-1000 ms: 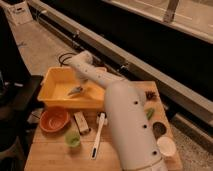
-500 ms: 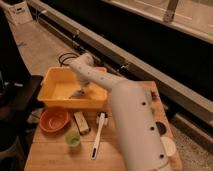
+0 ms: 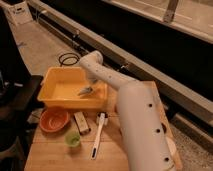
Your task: Wipe tray with towel
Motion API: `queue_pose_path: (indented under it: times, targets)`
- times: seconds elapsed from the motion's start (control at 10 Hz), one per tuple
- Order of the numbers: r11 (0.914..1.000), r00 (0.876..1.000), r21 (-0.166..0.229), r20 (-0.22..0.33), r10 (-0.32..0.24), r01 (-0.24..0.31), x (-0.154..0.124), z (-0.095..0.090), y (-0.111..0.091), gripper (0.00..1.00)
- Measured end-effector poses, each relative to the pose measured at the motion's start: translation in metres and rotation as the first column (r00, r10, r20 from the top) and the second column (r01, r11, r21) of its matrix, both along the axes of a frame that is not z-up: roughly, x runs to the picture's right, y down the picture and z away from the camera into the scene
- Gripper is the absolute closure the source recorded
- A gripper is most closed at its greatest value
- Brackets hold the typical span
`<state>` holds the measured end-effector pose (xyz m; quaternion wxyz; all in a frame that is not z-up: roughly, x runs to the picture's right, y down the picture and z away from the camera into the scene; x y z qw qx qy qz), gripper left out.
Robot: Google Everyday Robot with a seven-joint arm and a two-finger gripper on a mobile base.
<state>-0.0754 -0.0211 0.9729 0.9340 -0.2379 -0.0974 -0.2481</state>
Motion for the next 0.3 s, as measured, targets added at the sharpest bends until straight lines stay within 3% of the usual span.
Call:
queue_pose_path:
  times: [0.3]
  targets:
    - [0.9991,0.998,-0.004,0.037,-0.041,0.041,-0.038,0.001,0.001,1.00]
